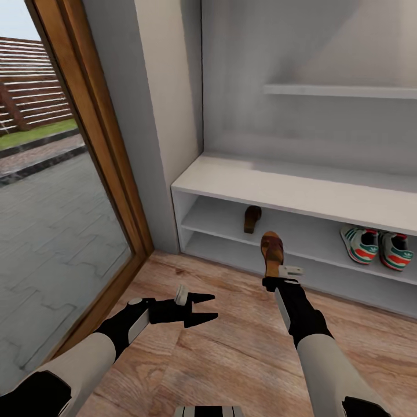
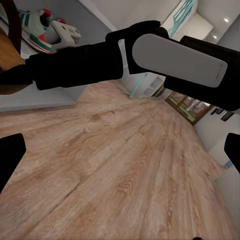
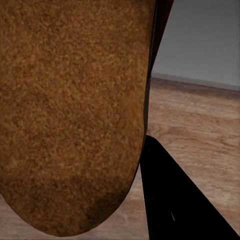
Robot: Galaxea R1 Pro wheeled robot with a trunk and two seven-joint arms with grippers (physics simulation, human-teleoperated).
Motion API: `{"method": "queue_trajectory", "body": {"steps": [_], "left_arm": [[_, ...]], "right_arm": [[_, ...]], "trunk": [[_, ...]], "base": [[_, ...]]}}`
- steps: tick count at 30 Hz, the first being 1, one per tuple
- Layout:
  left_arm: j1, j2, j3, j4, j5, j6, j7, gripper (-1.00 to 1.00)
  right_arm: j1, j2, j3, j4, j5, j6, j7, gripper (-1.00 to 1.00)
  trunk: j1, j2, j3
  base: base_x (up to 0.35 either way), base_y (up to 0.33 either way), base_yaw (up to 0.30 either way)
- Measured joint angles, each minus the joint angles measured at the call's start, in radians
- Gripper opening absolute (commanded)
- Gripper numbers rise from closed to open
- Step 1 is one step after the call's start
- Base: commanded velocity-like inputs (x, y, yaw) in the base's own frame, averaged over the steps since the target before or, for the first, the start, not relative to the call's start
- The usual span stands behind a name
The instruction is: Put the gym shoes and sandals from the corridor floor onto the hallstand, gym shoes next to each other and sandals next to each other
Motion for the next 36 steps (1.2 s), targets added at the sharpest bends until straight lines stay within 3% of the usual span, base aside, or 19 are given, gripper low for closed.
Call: {"method": "queue_trajectory", "body": {"steps": [36], "left_arm": [[0.0, 0.0, -0.001, -0.016, 0.0, 0.0, 0.0, 1.0]], "right_arm": [[0.0, -0.001, -0.002, -0.001, 0.0, 0.0, 0.0, -1.0]], "trunk": [[0.0, 0.0, 0.0]], "base": [[0.196, -0.078, 0.0]]}}
